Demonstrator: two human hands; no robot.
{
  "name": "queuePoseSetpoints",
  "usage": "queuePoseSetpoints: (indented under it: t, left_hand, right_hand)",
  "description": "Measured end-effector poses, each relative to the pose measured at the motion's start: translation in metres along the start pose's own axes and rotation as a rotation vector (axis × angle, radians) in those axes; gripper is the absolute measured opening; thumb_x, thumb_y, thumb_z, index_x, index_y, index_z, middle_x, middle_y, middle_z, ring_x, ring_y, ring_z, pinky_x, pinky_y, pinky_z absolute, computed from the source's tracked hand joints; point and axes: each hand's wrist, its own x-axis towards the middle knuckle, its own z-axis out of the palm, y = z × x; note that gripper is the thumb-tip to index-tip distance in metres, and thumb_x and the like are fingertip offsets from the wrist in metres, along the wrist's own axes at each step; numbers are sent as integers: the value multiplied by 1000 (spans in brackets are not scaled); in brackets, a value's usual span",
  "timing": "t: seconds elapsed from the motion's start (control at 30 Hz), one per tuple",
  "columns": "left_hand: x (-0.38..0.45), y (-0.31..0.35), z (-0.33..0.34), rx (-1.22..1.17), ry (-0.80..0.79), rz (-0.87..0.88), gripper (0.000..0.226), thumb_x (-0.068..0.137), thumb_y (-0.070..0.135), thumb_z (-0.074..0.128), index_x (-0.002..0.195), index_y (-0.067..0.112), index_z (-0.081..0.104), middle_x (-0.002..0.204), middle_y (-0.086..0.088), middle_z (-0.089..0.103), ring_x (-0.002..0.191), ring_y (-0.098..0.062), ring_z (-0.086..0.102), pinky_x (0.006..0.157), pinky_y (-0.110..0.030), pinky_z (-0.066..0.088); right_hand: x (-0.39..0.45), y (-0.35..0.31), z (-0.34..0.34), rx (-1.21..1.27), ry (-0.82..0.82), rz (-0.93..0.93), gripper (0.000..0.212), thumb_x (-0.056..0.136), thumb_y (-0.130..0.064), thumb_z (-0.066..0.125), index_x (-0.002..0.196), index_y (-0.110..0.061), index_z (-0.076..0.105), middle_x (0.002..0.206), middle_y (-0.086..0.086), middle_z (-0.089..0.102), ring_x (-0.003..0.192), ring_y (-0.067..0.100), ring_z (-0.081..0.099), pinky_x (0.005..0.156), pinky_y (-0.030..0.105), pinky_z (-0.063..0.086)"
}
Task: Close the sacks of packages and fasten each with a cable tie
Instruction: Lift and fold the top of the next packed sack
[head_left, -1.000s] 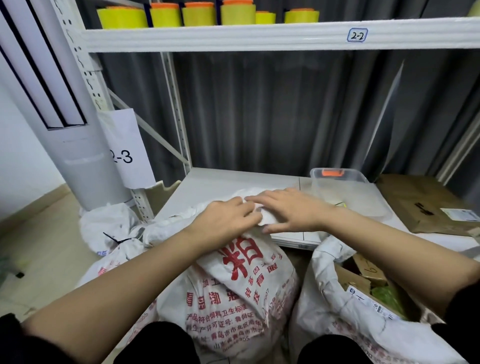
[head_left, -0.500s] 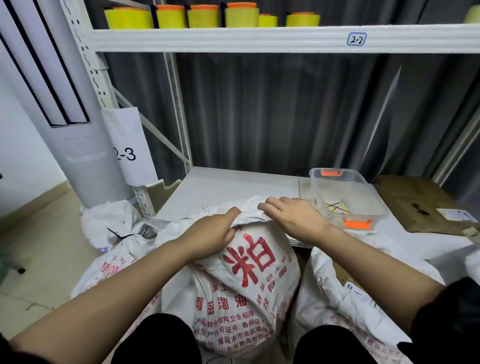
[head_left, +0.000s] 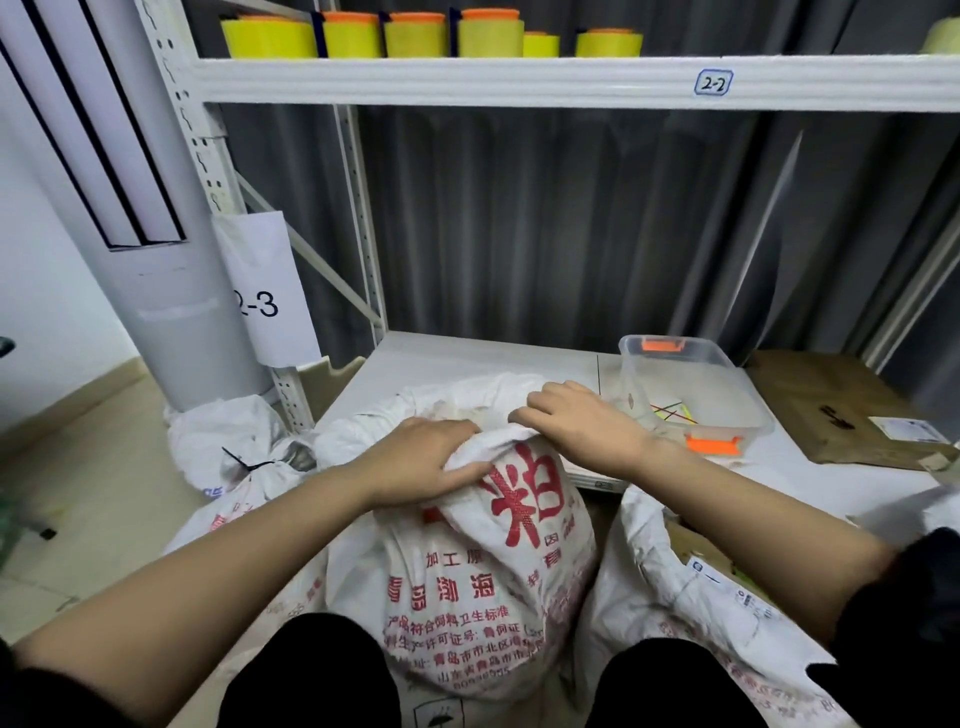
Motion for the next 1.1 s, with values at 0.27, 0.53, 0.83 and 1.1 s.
queuePoseSetpoints:
  t: [0.27, 0.53, 0.83, 1.1]
  left_hand:
    - [5, 9, 0, 119, -46, -79, 23, 95, 21, 42, 117, 15, 39, 96, -9, 62, 85, -29, 60, 67, -36, 43]
    - [19, 17, 21, 638, 433, 89, 9, 77, 12, 62, 86, 12, 61, 57, 0, 54, 43, -19, 53, 40, -23, 34]
    - [-9, -15, 1, 8, -115, -13, 34, 93, 50, 40, 117, 26, 44, 110, 0, 61, 93, -19, 56, 79, -34, 44]
    - [-6, -7, 3, 257, -50, 36, 38, 93, 39, 50, 123, 17, 41, 112, -3, 57, 98, -22, 57, 78, -35, 43]
  right_hand:
    - [-8, 4, 3, 6, -43, 131, 37, 86, -23, 31, 113, -18, 57, 95, 4, 59, 82, 26, 57, 65, 34, 45]
    - [17, -9, -13, 230, -308, 108, 40, 97, -44, 32, 126, -22, 49, 114, -1, 59, 110, 19, 51, 96, 34, 33]
    - [-17, 5, -3, -127, 61, -48, 55, 65, 7, 72, 114, -13, 56, 79, 8, 57, 61, 26, 53, 51, 33, 42]
    - [-27, 6, -2, -162, 78, 59, 60, 60, 5, 77, 115, -14, 63, 72, 5, 57, 56, 24, 52, 44, 29, 37]
